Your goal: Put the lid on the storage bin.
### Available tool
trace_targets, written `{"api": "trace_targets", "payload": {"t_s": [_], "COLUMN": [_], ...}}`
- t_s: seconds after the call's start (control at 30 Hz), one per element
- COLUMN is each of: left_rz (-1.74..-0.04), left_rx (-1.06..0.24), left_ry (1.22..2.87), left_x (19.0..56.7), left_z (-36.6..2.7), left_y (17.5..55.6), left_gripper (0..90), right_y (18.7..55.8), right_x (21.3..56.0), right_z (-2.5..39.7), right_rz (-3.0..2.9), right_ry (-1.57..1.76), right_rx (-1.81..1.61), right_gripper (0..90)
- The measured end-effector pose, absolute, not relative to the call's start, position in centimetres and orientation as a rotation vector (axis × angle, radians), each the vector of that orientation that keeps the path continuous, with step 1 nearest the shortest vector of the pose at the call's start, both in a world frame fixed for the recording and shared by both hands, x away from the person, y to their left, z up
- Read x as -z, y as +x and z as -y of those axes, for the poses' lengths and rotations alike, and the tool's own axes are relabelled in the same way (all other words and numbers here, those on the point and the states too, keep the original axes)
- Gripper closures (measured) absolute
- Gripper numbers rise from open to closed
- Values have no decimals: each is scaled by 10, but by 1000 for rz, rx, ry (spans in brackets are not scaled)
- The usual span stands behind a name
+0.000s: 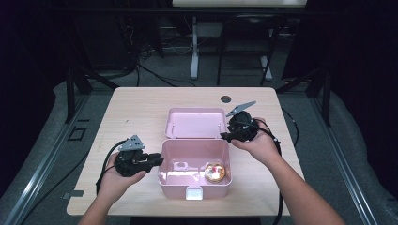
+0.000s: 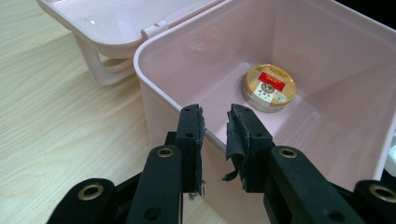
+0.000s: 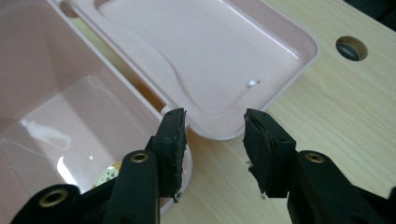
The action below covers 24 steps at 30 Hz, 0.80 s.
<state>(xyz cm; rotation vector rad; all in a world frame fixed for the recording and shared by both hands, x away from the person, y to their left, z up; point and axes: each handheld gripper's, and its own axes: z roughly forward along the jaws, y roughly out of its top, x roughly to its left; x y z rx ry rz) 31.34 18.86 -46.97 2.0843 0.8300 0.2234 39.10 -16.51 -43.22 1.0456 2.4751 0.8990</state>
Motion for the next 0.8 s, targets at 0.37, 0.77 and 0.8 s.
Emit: {"api": "trace_targets", "payload": {"t_s": [0.37, 0.77, 0.8], "left_rz": [-845, -850, -849], "left_rx": [-231, -228, -229], "left_ry": [2082, 2088, 2088], "left_x": [470, 469, 469], "left_z": [-188, -187, -187], "left_y": [312, 312, 312], "left_gripper": [743, 742, 742], "right_y": [409, 429, 431], "right_x": [438, 446, 447], "right_z": [164, 157, 156], "right_rz": [-2439, -2396, -2393], "right_ry": [1159, 1267, 1275], "right_rx": [-918, -917, -918], "right_gripper": [591, 608, 610]}}
